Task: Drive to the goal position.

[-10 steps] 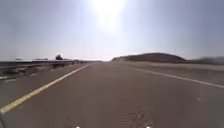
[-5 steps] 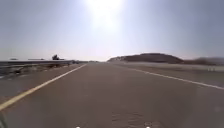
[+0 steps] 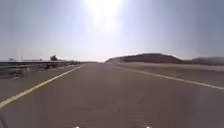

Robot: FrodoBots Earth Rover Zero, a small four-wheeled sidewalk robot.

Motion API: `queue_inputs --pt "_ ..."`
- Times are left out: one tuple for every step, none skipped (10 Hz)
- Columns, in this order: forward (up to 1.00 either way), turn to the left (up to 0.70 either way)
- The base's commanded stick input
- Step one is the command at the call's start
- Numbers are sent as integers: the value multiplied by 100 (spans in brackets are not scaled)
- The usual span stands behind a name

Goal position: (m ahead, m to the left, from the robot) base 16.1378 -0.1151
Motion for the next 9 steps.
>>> queue_inputs --pt "70 0" --pt "70 0" --pt "70 0" --pt "70 0" --pt "70 0" --pt "70 0" --pt "70 0" --pt "70 0" --pt "70 0"
